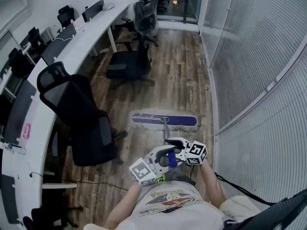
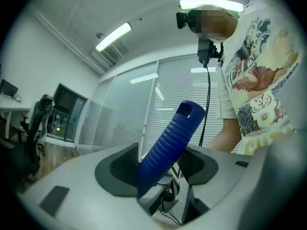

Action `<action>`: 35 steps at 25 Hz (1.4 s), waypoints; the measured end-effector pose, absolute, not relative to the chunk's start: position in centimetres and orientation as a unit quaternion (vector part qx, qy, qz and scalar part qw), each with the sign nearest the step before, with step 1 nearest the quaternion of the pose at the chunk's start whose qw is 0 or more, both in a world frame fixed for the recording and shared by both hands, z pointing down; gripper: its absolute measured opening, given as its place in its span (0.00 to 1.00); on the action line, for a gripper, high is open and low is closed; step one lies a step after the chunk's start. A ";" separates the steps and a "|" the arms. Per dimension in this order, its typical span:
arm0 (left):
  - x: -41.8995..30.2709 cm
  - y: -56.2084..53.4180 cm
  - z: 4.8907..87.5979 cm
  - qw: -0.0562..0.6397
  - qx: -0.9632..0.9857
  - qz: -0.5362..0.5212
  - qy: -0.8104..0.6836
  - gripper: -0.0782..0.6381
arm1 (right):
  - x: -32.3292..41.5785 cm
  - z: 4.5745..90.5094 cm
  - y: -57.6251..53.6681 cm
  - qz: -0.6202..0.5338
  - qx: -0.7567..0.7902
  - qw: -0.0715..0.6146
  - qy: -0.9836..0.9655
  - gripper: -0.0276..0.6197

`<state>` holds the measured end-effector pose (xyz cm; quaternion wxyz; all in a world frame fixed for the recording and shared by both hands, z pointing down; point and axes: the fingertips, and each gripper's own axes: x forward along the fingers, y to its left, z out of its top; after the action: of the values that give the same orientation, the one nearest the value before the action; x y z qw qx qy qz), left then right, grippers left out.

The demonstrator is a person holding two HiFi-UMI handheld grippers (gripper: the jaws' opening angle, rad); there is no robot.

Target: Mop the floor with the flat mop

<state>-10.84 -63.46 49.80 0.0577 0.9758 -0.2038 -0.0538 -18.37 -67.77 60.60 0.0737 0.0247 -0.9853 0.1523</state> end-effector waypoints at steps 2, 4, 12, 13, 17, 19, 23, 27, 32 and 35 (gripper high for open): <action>-10.8 -63.4 50.2 0.059 0.976 -0.046 -0.202 0.45 | -18.5 60.8 -67.7 0.150 0.021 0.080 -0.985 0.44; -10.4 -62.8 50.6 0.059 0.979 -0.030 -0.193 0.45 | -18.3 61.3 -67.1 0.148 0.017 0.094 -0.984 0.44; -6.8 -57.2 53.7 0.049 0.987 0.031 -0.147 0.45 | -15.5 64.6 -62.3 0.132 0.018 0.151 -0.980 0.44; -6.7 -56.7 53.8 0.048 0.988 0.034 -0.146 0.45 | -15.5 64.6 -61.9 0.132 0.020 0.150 -0.980 0.44; -7.6 -55.3 53.5 0.049 0.986 0.028 -0.160 0.45 | -16.1 64.3 -60.3 0.131 0.013 0.146 -0.981 0.44; -7.7 -54.4 53.8 0.053 0.983 0.033 -0.171 0.45 | -16.2 64.4 -59.3 0.129 0.005 0.151 -0.980 0.44; -6.1 -52.0 54.5 0.059 0.981 0.048 -0.181 0.45 | -14.6 64.8 -56.8 0.122 0.001 0.155 -0.980 0.44; -2.1 -48.3 54.7 0.053 0.982 0.071 -0.168 0.45 | -11.1 65.3 -53.1 0.123 -0.003 0.155 -0.980 0.44; 3.0 -43.5 55.0 0.046 0.984 0.078 -0.151 0.45 | -6.4 65.3 -48.7 0.129 0.014 0.129 -0.983 0.44; 5.1 -39.1 55.8 0.050 0.983 0.086 -0.152 0.45 | -4.4 66.1 -44.2 0.122 -0.001 0.148 -0.981 0.44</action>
<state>5.14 -39.14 55.77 0.0501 0.9834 -0.1520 0.0857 -4.42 -44.18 66.13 0.1476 -0.0012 -0.9815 0.1221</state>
